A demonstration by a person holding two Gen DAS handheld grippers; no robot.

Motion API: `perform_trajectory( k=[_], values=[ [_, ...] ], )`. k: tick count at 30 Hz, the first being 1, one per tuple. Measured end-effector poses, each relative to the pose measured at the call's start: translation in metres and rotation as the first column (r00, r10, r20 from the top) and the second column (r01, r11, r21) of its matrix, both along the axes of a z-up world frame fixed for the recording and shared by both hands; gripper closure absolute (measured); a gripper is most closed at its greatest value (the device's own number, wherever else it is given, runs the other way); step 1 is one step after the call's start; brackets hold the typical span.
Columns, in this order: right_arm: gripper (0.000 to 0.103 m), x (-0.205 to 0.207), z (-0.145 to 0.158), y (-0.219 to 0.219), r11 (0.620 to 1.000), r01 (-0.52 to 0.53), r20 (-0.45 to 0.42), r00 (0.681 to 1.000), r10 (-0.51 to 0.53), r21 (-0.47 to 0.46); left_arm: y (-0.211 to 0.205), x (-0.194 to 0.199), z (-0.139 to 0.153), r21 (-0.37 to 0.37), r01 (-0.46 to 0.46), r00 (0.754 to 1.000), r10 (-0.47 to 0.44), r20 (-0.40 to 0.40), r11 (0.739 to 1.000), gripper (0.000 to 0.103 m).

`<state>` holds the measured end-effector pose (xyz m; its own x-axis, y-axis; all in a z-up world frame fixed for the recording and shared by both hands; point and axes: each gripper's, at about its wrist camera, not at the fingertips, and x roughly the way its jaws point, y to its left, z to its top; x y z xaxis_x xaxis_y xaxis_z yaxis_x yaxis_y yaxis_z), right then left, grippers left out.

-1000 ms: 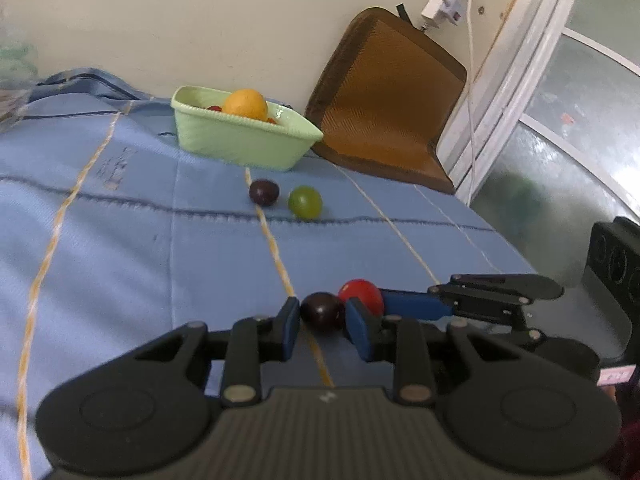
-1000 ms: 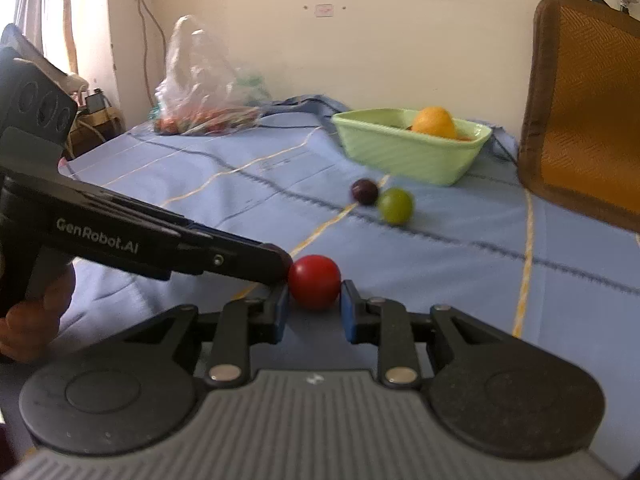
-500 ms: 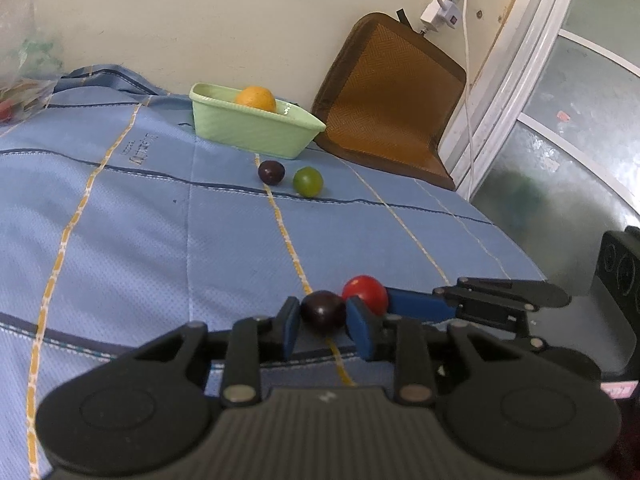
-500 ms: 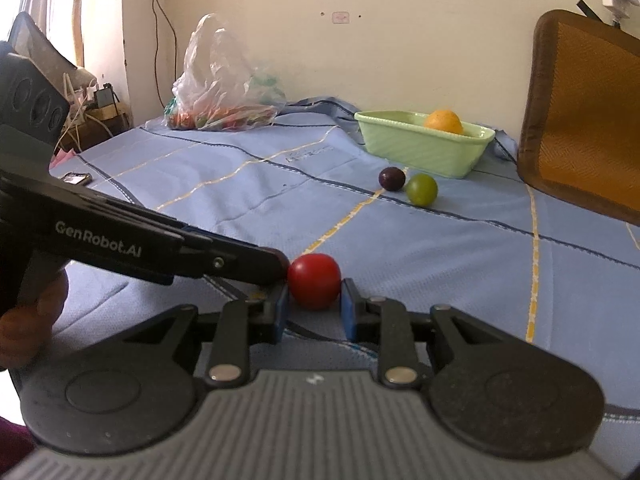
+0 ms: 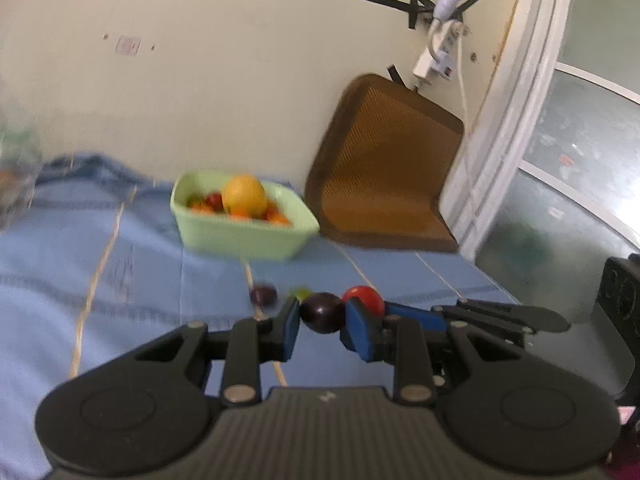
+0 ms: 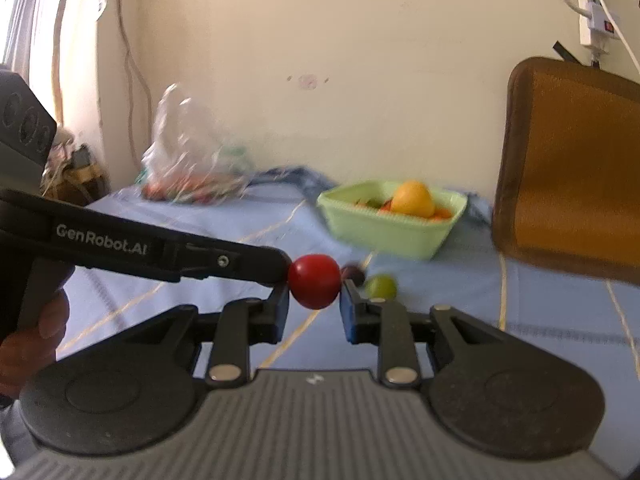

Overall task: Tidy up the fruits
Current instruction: 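Release the dark tomato into the basket with the left gripper while the right releases the red one, then grasp the last dark tomato with the left gripper while the right grasps the green tomato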

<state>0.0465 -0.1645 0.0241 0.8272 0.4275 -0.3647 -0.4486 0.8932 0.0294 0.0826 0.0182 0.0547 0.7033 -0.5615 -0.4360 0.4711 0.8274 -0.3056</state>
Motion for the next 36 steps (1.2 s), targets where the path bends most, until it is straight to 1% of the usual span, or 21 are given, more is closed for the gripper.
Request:
perform_trajectory(
  k=[4, 8, 11, 14, 16, 18, 21, 24, 26, 28, 30, 35, 36],
  values=[
    [0.073, 0.051, 0.004, -0.010, 0.998, 0.047, -0.021, 0.999, -0.046, 0.041, -0.008, 0.050, 0.002, -0.025, -0.025, 1.000, 0.025, -0.014, 0.999, 0.076],
    [0.073, 0.096, 0.006, -0.018, 0.995, 0.090, -0.008, 0.996, -0.090, 0.031, -0.018, 0.099, 0.004, -0.021, -0.032, 0.999, 0.031, -0.008, 0.999, 0.076],
    [0.073, 0.124, 0.006, -0.014, 0.993, 0.116, -0.017, 0.993, -0.116, 0.027, -0.024, 0.132, -0.003, -0.018, -0.032, 0.999, 0.032, -0.016, 0.999, 0.076],
    [0.073, 0.148, -0.001, -0.010, 0.991, 0.132, -0.041, 0.991, -0.131, 0.027, -0.028, 0.159, -0.015, 0.007, -0.051, 0.998, 0.051, -0.029, 0.999, 0.076],
    [0.072, 0.162, -0.008, -0.009, 0.989, 0.147, -0.060, 0.988, -0.145, 0.023, -0.028, 0.172, -0.021, 0.028, -0.077, 0.996, 0.078, -0.034, 0.997, 0.075],
    [0.071, 0.171, -0.011, -0.010, 0.984, 0.180, -0.058, 0.982, -0.178, 0.020, -0.025, 0.182, -0.025, 0.040, -0.107, 0.993, 0.108, -0.041, 0.993, 0.074],
    [0.070, 0.173, -0.009, -0.026, 0.972, 0.222, -0.067, 0.974, -0.218, 0.073, -0.009, 0.182, -0.024, 0.002, -0.145, 0.988, 0.145, -0.046, 0.989, 0.070],
    [0.069, 0.167, -0.004, -0.040, 0.960, 0.256, -0.057, 0.966, -0.251, 0.115, 0.009, 0.171, -0.020, -0.037, -0.190, 0.981, 0.189, -0.042, 0.981, 0.070],
    [0.069, 0.166, 0.000, -0.050, 0.950, 0.273, -0.073, 0.962, -0.265, 0.152, 0.018, 0.162, -0.018, -0.062, -0.204, 0.978, 0.201, -0.054, 0.977, 0.069],
    [0.069, 0.160, 0.002, -0.060, 0.940, 0.284, -0.094, 0.958, -0.270, 0.192, 0.024, 0.152, -0.019, -0.059, -0.205, 0.978, 0.202, -0.056, 0.977, 0.069],
    [0.069, 0.150, 0.003, -0.066, 0.934, 0.285, -0.115, 0.957, -0.266, 0.213, 0.027, 0.137, -0.022, -0.050, -0.197, 0.979, 0.194, -0.064, 0.979, 0.065],
    [0.067, 0.122, -0.007, -0.065, 0.945, 0.243, -0.181, 0.962, -0.206, 0.217, 0.023, 0.113, -0.041, -0.064, -0.149, 0.982, 0.139, -0.130, 0.987, 0.065],
    [0.063, 0.115, -0.009, -0.062, 0.950, 0.227, -0.191, 0.964, -0.187, 0.214, 0.020, 0.109, -0.044, -0.064, -0.138, 0.982, 0.128, -0.139, 0.988, 0.064]
  ],
)
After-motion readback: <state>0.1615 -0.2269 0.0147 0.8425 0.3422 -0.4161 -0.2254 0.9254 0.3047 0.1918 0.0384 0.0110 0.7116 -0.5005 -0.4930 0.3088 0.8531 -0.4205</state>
